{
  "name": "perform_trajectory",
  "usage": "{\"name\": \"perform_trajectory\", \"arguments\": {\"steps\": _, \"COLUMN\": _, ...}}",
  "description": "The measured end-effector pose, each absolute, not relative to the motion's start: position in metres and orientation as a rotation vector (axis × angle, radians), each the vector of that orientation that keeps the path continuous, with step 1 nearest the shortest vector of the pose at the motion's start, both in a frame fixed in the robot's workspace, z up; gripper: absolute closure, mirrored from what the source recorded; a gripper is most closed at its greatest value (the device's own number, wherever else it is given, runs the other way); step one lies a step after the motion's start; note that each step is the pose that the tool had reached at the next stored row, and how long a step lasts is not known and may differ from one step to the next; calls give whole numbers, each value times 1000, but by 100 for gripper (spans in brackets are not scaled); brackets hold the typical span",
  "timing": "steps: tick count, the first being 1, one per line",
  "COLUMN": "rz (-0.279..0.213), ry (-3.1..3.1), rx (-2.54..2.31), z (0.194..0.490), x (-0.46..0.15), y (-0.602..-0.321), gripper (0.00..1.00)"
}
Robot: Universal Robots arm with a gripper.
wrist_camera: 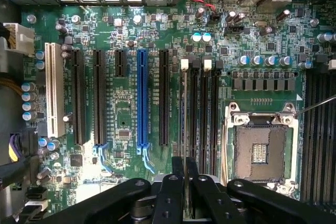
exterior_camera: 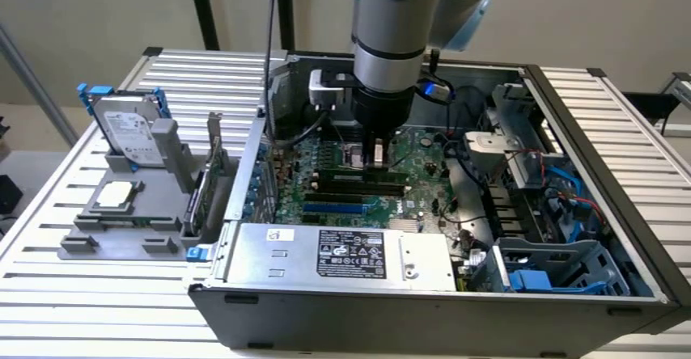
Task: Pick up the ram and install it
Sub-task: 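Insert the ram into the slot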
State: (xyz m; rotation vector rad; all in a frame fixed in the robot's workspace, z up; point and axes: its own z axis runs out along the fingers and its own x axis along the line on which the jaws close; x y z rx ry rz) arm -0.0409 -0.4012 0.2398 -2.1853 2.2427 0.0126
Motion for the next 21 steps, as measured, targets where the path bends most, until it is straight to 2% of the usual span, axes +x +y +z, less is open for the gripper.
{"name": "perform_trajectory", "arguments": {"steps": 9, "rz": -19, "ry": 2257, "rx": -2199, "z": 235, "x": -43, "y": -397, "gripper": 87}}
{"name": "perform_trajectory", "arguments": {"steps": 21, "rz": -24, "ry": 2261, "rx": -2198, "z": 230, "x": -44, "y": -394, "gripper": 87}}
